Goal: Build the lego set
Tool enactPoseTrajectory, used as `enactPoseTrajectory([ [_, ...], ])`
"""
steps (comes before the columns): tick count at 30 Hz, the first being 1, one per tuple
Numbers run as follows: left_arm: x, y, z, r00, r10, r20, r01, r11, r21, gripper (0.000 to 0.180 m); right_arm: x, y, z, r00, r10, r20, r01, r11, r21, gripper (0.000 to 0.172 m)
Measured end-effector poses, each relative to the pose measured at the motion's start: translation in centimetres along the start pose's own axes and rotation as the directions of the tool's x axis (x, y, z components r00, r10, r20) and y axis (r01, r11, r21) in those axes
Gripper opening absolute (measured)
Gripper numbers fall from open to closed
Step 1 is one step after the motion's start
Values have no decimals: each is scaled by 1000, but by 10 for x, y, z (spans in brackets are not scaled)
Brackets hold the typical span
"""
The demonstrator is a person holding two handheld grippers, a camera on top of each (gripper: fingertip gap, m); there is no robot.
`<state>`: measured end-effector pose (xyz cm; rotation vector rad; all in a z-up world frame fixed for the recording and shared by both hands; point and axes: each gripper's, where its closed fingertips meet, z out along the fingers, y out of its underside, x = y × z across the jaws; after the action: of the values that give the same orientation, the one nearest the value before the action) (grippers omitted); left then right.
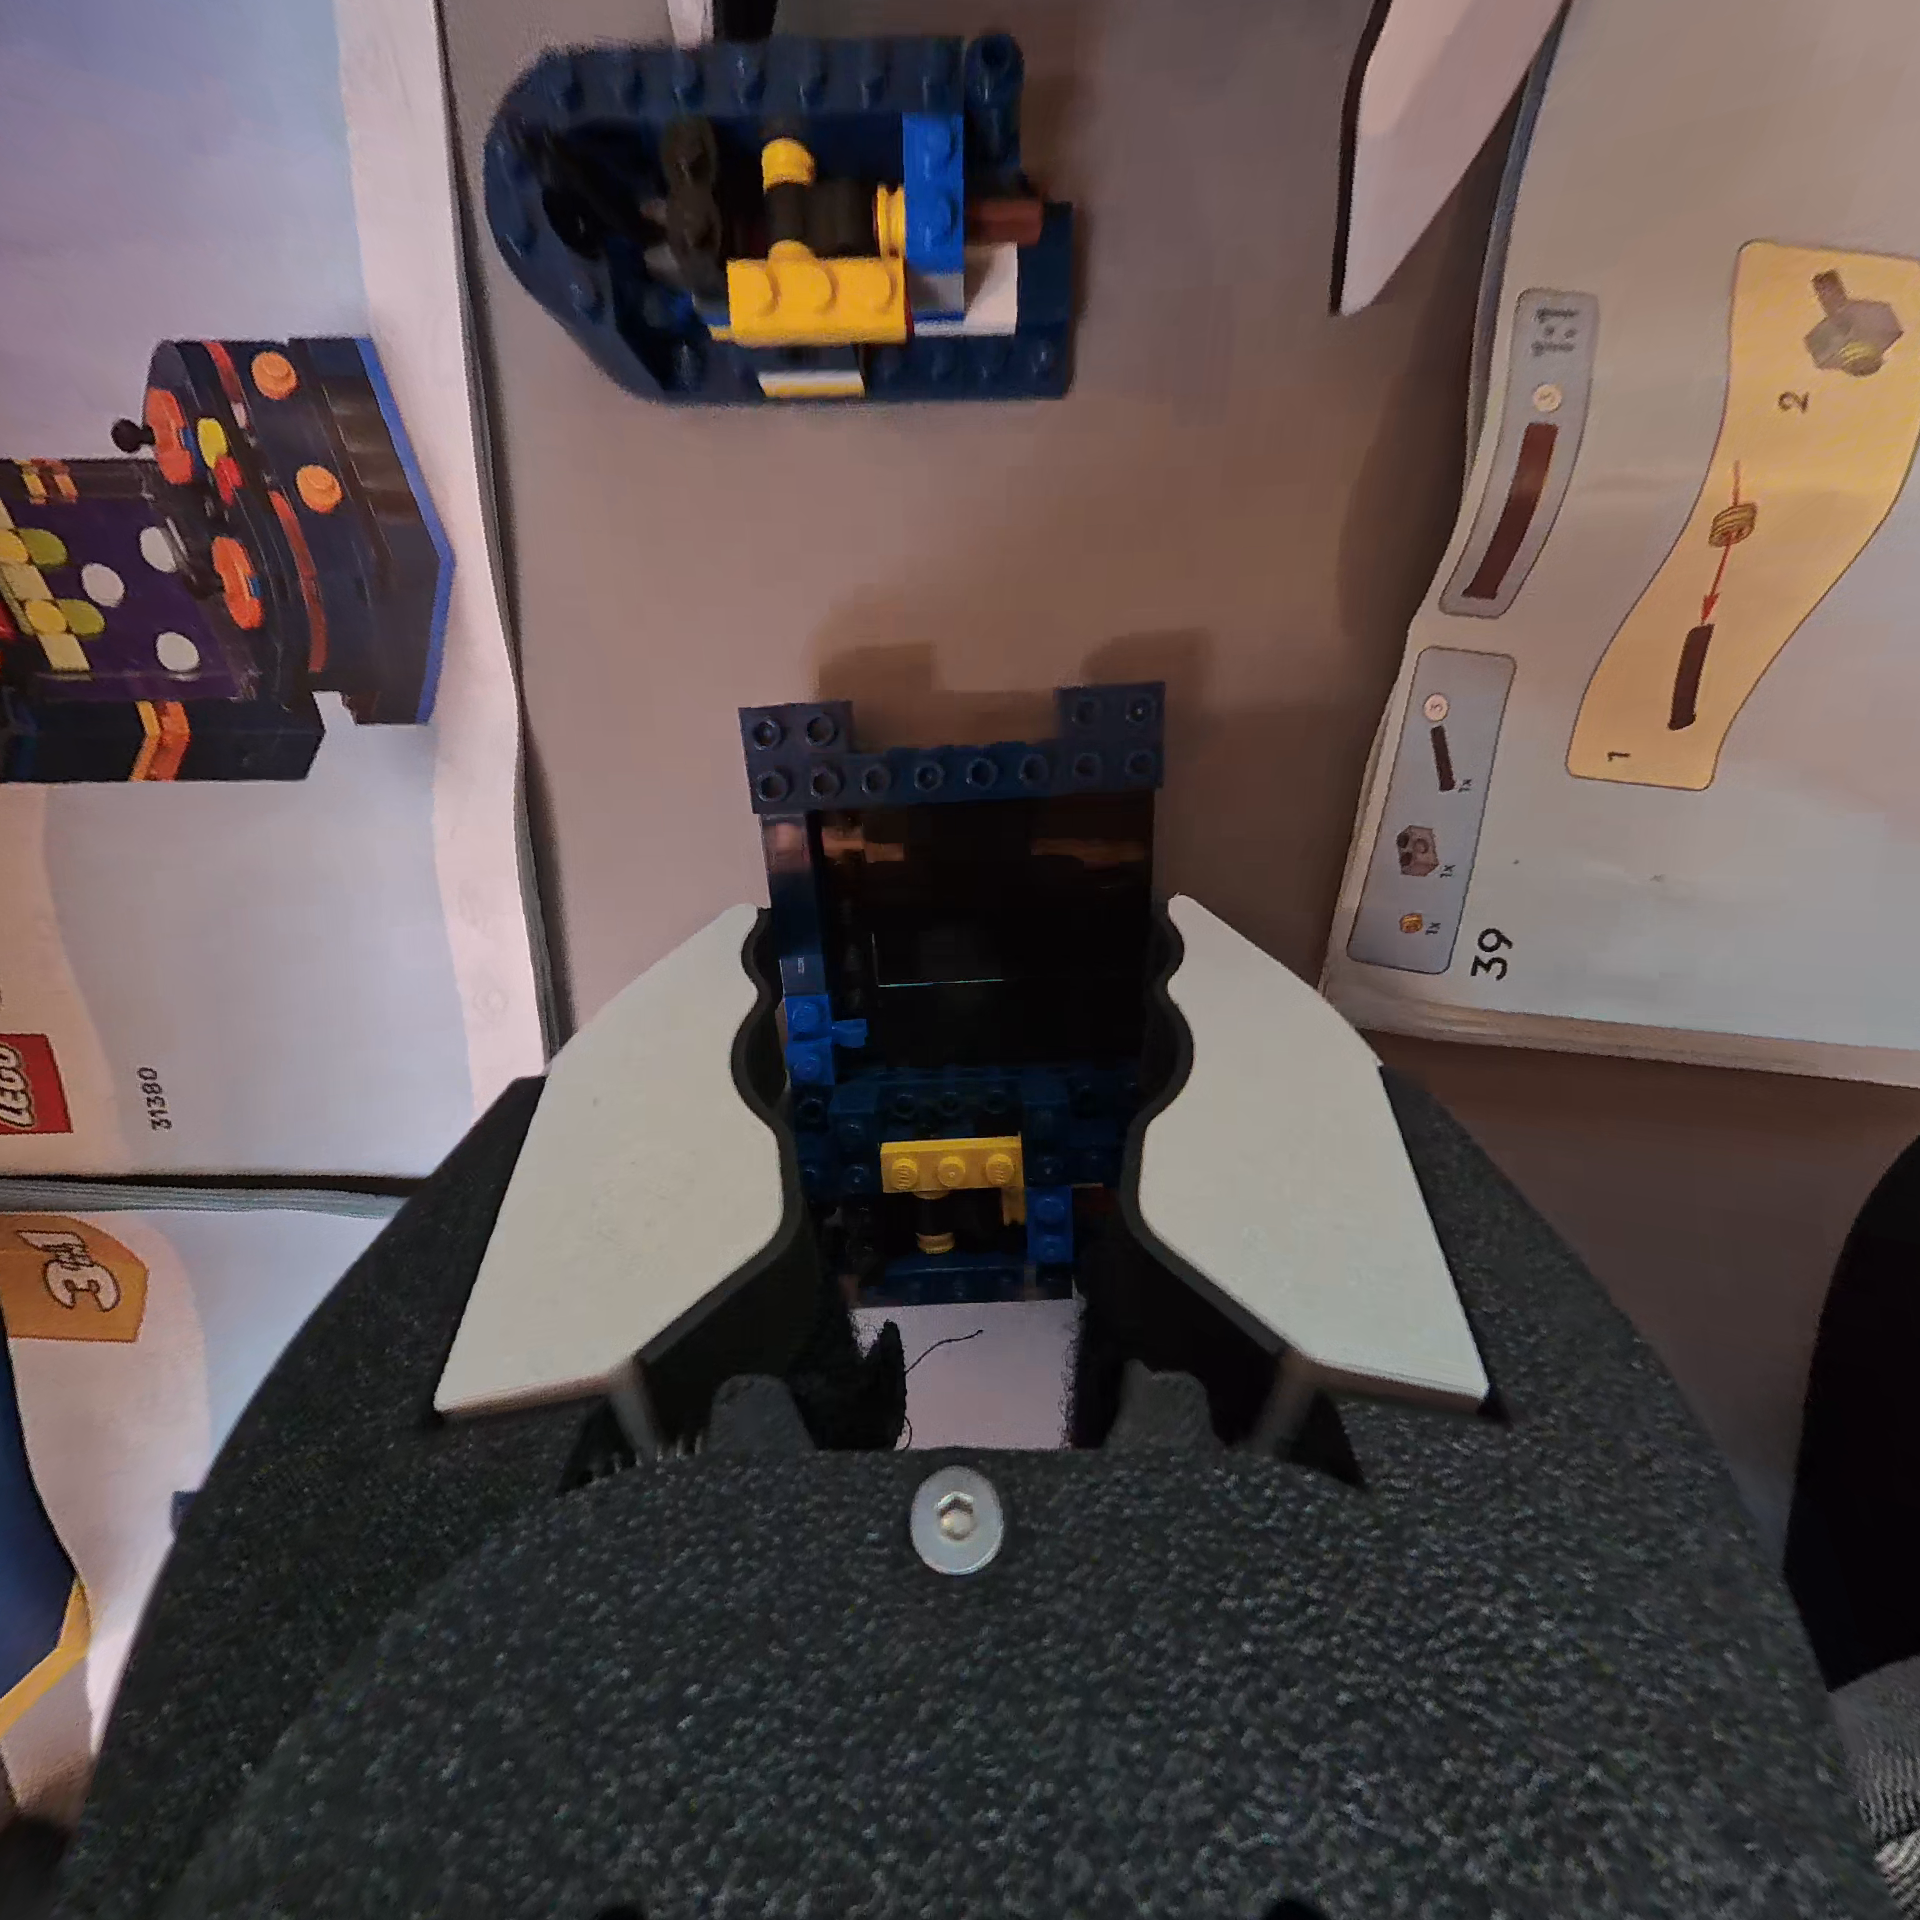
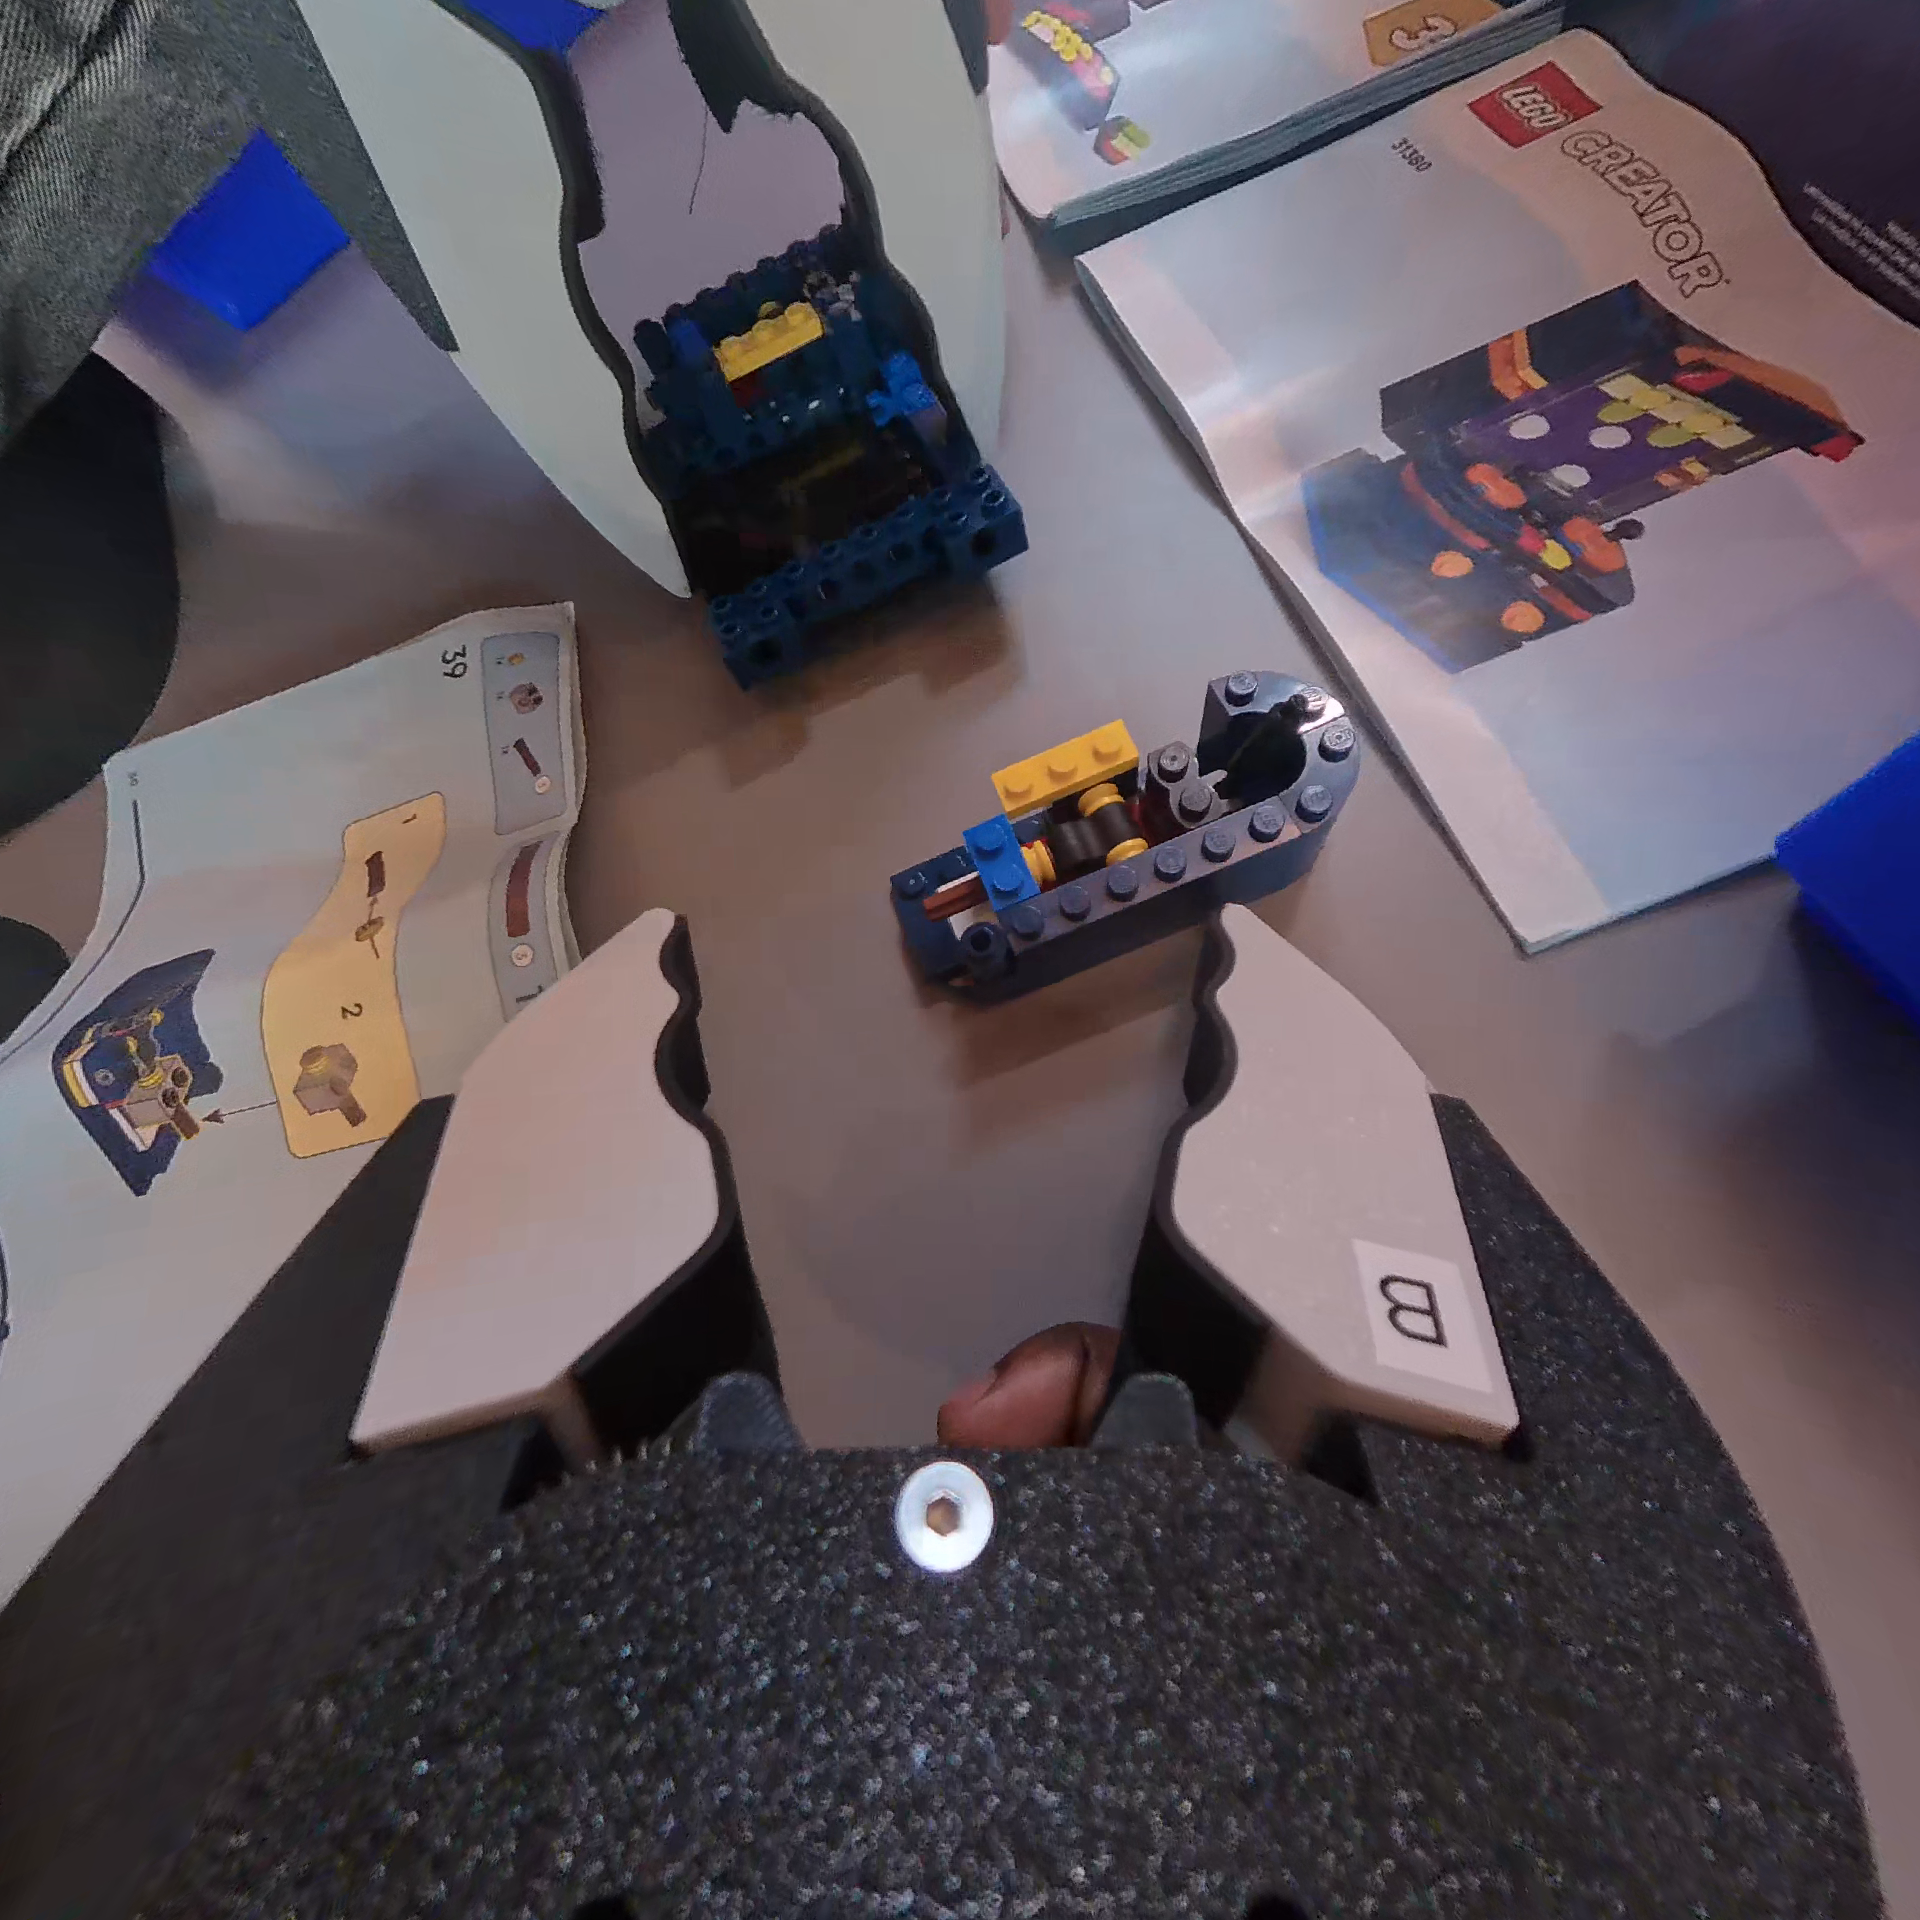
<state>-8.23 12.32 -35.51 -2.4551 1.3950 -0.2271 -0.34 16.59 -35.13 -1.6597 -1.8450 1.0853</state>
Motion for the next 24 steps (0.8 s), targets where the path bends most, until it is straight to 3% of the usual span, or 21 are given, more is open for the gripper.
enactPoseTrajectory([
  [6,-1,-4,2,1000,20,8,-19,1000,-16,68,-8,-6,10,1000,-2,21,2,1000,-1,93],
  [14,0,-5,4,1000,9,10,-8,999,-47,68,-22,-19,21,992,122,42,-123,992,20,102],
  [20,4,-9,6,1000,20,6,-20,998,-63,68,-29,-5,3,985,167,44,-162,982,-99,103],
  [24,3,-11,9,1000,12,10,-11,997,-71,68,-37,-5,7,989,130,72,-122,988,-99,101],
])
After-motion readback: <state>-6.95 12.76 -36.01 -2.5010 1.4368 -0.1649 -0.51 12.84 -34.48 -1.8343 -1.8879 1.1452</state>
